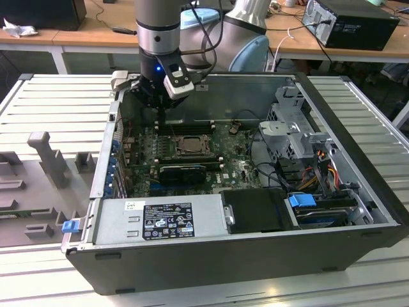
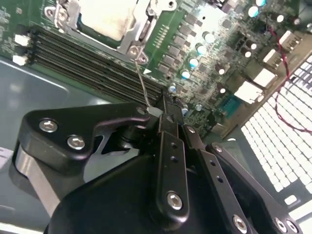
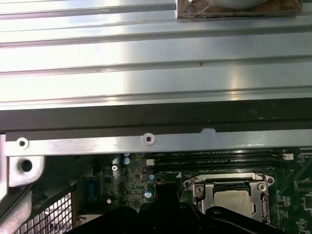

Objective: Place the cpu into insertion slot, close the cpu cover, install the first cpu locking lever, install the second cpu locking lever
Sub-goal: 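Install the first cpu locking lever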

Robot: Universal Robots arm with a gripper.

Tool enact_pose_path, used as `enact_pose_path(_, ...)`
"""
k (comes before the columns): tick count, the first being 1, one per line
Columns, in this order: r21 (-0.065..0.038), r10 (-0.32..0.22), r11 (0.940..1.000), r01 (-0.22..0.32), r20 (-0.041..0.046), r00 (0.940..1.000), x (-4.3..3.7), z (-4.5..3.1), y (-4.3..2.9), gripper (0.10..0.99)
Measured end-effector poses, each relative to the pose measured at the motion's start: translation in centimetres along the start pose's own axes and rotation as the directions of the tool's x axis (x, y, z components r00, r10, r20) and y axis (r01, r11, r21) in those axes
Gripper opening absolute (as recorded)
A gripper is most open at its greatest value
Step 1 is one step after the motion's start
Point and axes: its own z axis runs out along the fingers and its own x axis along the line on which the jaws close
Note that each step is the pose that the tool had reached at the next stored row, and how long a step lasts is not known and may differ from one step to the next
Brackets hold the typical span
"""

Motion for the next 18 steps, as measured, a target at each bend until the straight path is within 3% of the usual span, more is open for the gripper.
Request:
enact_pose_path(13, 0.0, 0.0, 1.0, 0.0, -0.0001, 1.0, -1.66, 0.08, 0.08, 0.106)
enact_pose_path(16, 0.0, 0.0, 1.0, 0.0, 0.0001, 1.0, -3.64, 0.34, 0.16, 0.106)
enact_pose_path(18, -0.002, 0.0, 1.0, 0.0, -0.0001, 1.0, -4.16, 0.37, 0.18, 0.106)
